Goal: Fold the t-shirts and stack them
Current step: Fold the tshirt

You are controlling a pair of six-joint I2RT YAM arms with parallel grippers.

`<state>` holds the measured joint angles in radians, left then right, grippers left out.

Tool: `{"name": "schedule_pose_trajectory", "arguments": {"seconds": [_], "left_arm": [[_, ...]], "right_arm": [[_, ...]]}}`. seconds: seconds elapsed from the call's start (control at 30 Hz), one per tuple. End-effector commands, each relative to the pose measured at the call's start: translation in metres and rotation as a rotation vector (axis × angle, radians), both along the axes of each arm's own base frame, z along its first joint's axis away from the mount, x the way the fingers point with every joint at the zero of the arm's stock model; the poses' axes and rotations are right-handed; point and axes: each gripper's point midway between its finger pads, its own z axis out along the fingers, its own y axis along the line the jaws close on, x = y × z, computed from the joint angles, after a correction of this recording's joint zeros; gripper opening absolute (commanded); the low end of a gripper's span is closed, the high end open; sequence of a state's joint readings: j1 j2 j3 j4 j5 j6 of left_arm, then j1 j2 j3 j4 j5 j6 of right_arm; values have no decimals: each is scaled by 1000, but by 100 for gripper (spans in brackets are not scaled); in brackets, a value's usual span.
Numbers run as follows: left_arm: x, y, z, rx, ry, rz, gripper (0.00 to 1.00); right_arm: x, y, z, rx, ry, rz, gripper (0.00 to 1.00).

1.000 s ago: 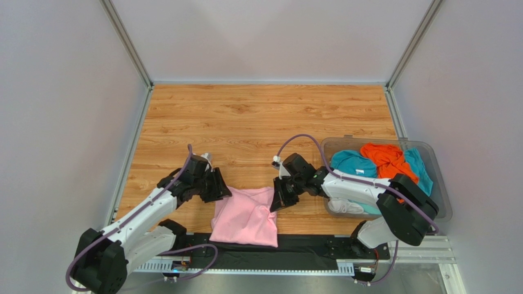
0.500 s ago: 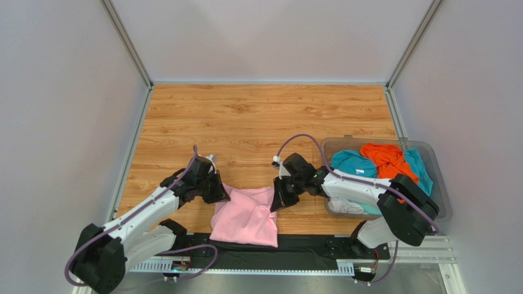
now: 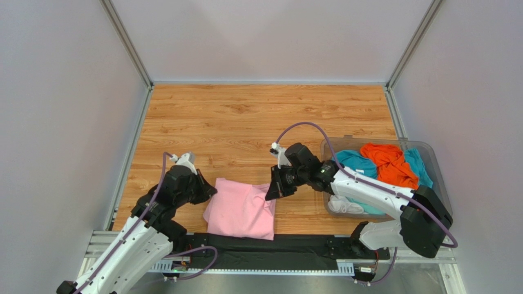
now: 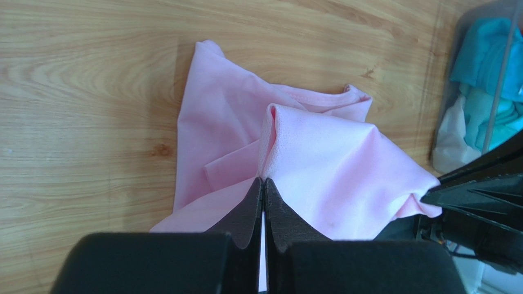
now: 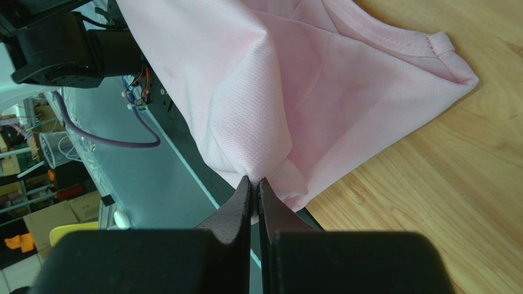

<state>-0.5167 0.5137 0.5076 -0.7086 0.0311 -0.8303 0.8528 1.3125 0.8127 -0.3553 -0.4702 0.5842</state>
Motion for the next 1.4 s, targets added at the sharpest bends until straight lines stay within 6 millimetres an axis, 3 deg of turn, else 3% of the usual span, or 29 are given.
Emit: {"name": "schedule_pose_trajectory", "arguments": {"seconds": [0.0, 0.23, 0.47, 0.57, 0.63, 0.67, 0.7, 0.73, 0.77, 0.83, 0.87, 0.93, 0.97, 1.1, 1.13, 1.37], "left_arm": [[12, 18, 10, 70, -29, 100, 0], [36, 33, -2, 191, -12, 206, 0], [64, 46, -19, 316, -6, 298, 0], [71, 50, -25, 366, 9, 323, 0], [76, 54, -25, 402, 25, 356, 12], [78, 55, -19, 413, 32, 363, 24], [79, 56, -16, 419, 35, 369, 34], [79, 56, -14, 427, 41, 367, 44], [78, 56, -11, 430, 46, 363, 67], [79, 50, 2, 392, 26, 346, 85], [78, 47, 6, 376, 21, 333, 99], [72, 36, 12, 310, 19, 285, 100], [69, 32, 9, 289, 23, 265, 100], [61, 12, 6, 184, 9, 172, 100], [59, 6, 5, 157, 10, 145, 100], [70, -6, -14, 137, 25, 129, 100]], "right_arm": [[17, -5, 7, -49, -71, -41, 0], [56, -14, -7, -139, -143, -124, 0], [97, -4, -30, -210, -197, -118, 1], [114, 2, -31, -225, -223, -129, 5], [125, 4, -35, -249, -217, -145, 23], [128, 4, -39, -266, -209, -146, 46], [136, 7, -29, -265, -229, -158, 56], [136, 8, -27, -269, -228, -155, 61], [135, 7, -21, -263, -228, -151, 64], [129, 9, -10, -233, -232, -140, 72], [126, 9, 3, -203, -250, -140, 78], [109, 12, 7, -175, -237, -111, 87], [101, 14, 17, -142, -248, -96, 100], [53, 38, 22, -22, -189, 14, 100], [49, 42, 22, -7, -183, 21, 100], [64, 62, -5, -26, -167, 8, 100]]}}
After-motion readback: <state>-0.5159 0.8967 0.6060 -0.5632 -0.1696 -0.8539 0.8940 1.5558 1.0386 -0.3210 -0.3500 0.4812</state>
